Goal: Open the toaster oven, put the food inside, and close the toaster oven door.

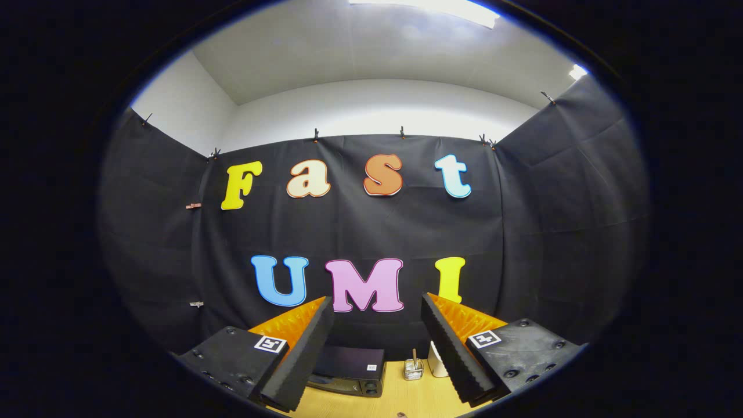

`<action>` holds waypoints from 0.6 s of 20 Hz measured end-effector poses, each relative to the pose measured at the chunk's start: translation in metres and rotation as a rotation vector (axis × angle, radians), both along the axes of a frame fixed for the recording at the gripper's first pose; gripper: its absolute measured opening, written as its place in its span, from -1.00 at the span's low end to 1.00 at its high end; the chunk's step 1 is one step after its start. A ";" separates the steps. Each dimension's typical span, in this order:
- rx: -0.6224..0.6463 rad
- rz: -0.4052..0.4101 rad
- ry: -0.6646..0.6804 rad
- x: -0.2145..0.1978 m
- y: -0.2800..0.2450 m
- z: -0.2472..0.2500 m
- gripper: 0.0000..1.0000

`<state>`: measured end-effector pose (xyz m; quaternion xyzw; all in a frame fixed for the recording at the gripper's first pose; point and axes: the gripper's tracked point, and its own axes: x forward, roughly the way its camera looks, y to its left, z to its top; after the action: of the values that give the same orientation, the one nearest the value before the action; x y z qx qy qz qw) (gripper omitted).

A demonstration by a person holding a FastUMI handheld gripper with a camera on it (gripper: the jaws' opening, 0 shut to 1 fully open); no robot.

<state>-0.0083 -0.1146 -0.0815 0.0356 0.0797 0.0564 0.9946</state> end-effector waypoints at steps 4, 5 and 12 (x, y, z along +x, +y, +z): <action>-0.024 0.016 0.021 -0.003 0.005 -0.009 0.95; -0.025 0.022 0.028 -0.003 0.008 -0.011 0.95; -0.024 0.024 0.030 -0.008 0.012 -0.012 0.95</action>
<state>-0.0163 -0.1030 -0.0930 0.0234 0.0955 0.0668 0.9929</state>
